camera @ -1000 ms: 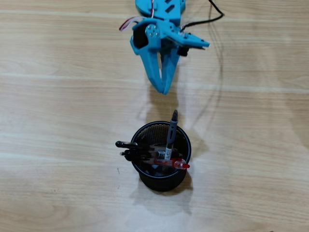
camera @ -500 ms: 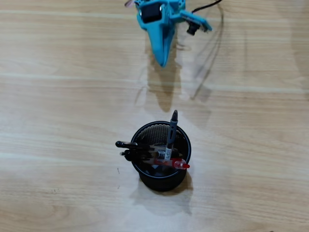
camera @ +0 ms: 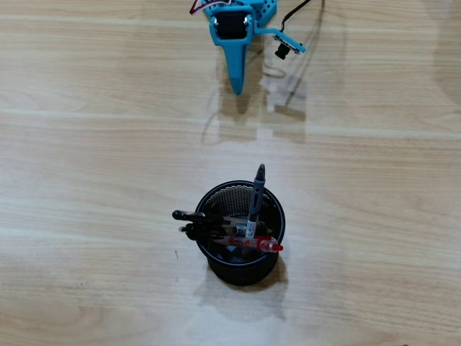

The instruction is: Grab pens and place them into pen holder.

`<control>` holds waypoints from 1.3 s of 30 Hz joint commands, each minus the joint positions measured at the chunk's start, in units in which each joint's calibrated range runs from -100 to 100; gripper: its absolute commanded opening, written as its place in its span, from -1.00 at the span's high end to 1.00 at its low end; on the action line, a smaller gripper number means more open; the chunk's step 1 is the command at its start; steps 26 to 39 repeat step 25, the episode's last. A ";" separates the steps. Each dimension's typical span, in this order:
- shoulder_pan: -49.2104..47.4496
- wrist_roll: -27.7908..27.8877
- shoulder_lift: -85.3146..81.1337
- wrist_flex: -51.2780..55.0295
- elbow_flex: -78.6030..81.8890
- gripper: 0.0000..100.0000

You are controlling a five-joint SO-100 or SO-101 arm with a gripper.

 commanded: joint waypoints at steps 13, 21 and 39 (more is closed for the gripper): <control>0.16 0.79 -0.76 1.31 -0.02 0.95; 0.25 0.68 -0.76 1.31 -0.02 0.95; 0.25 0.68 -0.76 1.31 -0.02 0.95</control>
